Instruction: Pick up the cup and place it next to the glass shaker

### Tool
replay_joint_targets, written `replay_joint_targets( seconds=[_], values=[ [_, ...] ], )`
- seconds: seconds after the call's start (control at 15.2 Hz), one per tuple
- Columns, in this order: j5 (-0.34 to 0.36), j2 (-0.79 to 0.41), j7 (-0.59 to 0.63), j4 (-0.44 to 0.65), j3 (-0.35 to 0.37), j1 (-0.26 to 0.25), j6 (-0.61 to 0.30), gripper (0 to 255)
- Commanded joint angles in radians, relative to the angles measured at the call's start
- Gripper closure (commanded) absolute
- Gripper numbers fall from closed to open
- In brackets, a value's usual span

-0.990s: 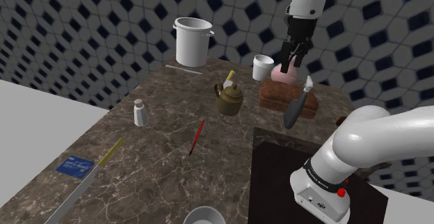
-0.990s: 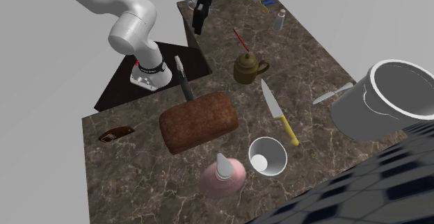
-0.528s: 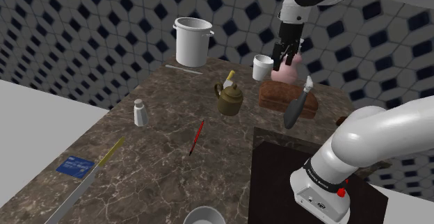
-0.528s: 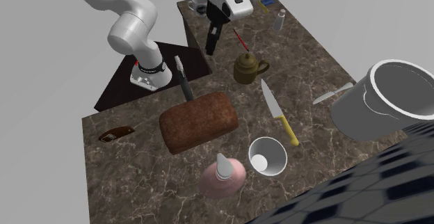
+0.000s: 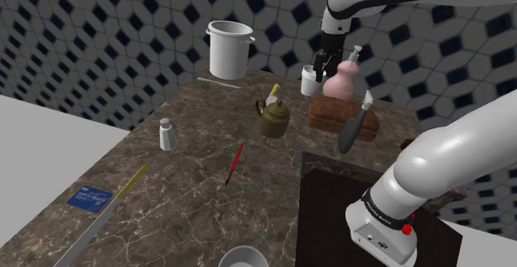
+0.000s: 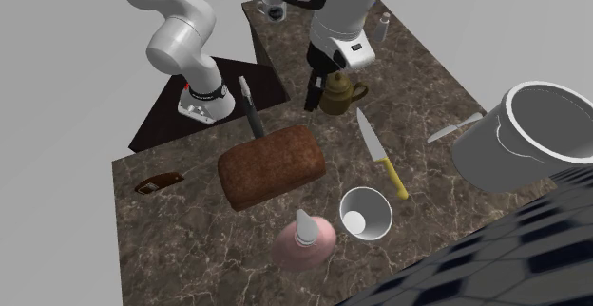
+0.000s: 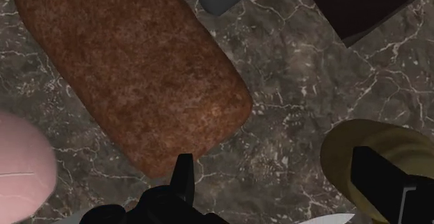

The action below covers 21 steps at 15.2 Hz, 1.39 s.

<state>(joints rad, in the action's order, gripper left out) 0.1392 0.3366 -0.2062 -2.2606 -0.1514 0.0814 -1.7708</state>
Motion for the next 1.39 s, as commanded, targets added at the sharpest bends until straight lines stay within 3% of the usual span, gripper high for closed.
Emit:
replay_joint_targets(
  seconds=[0.0,0.59,1.12,1.32],
  values=[
    [0.011,-0.077,-0.034,0.045,-0.024,0.011,-0.041,0],
    [0.003,-0.393,-0.151,0.283,-0.086,0.050,-0.153,0],
    [-0.043,-0.693,-0.251,0.590,-0.106,0.110,-0.175,0],
    [-0.045,-0.708,-0.253,0.581,-0.106,0.115,-0.199,0]
  ],
)
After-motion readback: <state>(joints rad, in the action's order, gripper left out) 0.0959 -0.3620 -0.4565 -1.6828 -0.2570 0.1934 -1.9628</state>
